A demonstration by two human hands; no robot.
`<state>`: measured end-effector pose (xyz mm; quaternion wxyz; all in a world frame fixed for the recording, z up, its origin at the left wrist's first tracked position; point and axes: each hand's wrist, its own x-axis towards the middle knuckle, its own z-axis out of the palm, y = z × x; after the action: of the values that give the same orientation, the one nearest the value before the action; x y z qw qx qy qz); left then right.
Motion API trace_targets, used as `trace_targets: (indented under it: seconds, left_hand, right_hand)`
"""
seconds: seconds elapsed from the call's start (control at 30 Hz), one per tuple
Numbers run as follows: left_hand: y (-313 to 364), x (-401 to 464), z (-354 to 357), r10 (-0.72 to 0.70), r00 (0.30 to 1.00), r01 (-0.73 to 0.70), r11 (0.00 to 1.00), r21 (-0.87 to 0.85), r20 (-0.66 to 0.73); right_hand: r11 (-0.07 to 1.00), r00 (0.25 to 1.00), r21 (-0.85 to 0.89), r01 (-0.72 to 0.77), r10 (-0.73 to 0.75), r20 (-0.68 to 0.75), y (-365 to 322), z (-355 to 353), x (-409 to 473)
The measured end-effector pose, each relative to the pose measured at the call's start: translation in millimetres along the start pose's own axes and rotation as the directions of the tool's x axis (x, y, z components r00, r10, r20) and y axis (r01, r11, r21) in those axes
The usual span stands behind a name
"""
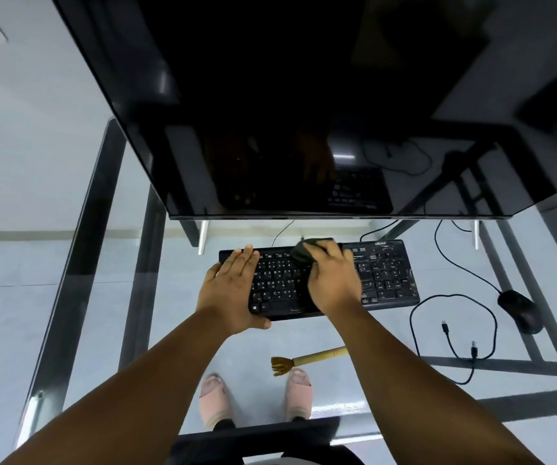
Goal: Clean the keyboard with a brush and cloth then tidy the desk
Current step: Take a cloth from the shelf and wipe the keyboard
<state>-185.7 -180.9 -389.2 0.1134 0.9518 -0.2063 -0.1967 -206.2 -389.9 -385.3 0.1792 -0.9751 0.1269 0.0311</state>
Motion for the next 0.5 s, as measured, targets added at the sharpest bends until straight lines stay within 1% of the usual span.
trace_targets:
  seconds: [0.07, 0.1, 0.17, 0.2, 0.23, 0.3, 0.33, 0.37, 0.4, 0.43, 0.5]
  left_hand:
    - [3, 3, -3, -0.024, 1.000, 0.024, 0.999, 0.042, 0.002]
    - [5, 4, -4, -0.032, 0.999, 0.032, 0.998, 0.055, 0.002]
    - [9, 5, -6, -0.051, 0.999, 0.051, 0.996, 0.073, 0.005]
    - [10, 5, -6, -0.060, 0.998, 0.060, 0.995, 0.080, 0.005]
    - [12, 5, -6, -0.069, 0.998, 0.069, 0.994, 0.086, 0.005]
    - [15, 5, -6, -0.085, 0.996, 0.085, 0.992, 0.094, 0.001]
    - [17, 6, -5, -0.090, 0.996, 0.090, 0.992, 0.093, -0.001]
    - [17, 6, -6, -0.093, 0.996, 0.093, 0.991, 0.093, -0.001]
    - [17, 6, -6, -0.096, 0.995, 0.096, 0.991, 0.095, 0.001]
    - [18, 6, -7, -0.098, 0.995, 0.097, 0.990, 0.100, 0.005]
    - [19, 6, -7, -0.101, 0.995, 0.099, 0.990, 0.103, 0.008]
  right_hand:
    - [0.988, 0.988, 0.020, -0.151, 0.151, -0.039, 20, -10, 3]
    - [0.978, 0.977, 0.040, -0.203, 0.205, -0.052, 26, -14, 6]
    - [0.969, 0.969, 0.055, -0.239, 0.242, -0.051, 25, -15, 13]
    - [0.975, 0.976, 0.054, -0.214, 0.216, -0.033, 17, -14, 15]
    - [0.986, 0.987, 0.055, -0.157, 0.158, -0.007, 9, -12, 15]
    - [0.998, 0.999, 0.056, 0.018, -0.020, 0.038, -2, -5, 9]
    - [0.995, 0.995, 0.054, 0.087, -0.090, 0.049, -1, -2, 6]
    - [0.992, 0.992, 0.049, 0.118, -0.120, 0.048, 4, -2, 4]
    - [0.993, 0.993, 0.041, 0.111, -0.112, 0.034, 12, -4, 3]
    - [0.997, 0.997, 0.033, 0.073, -0.074, 0.013, 21, -7, 3]
    - [0.998, 0.998, 0.038, -0.051, 0.052, -0.033, 38, -13, 6]
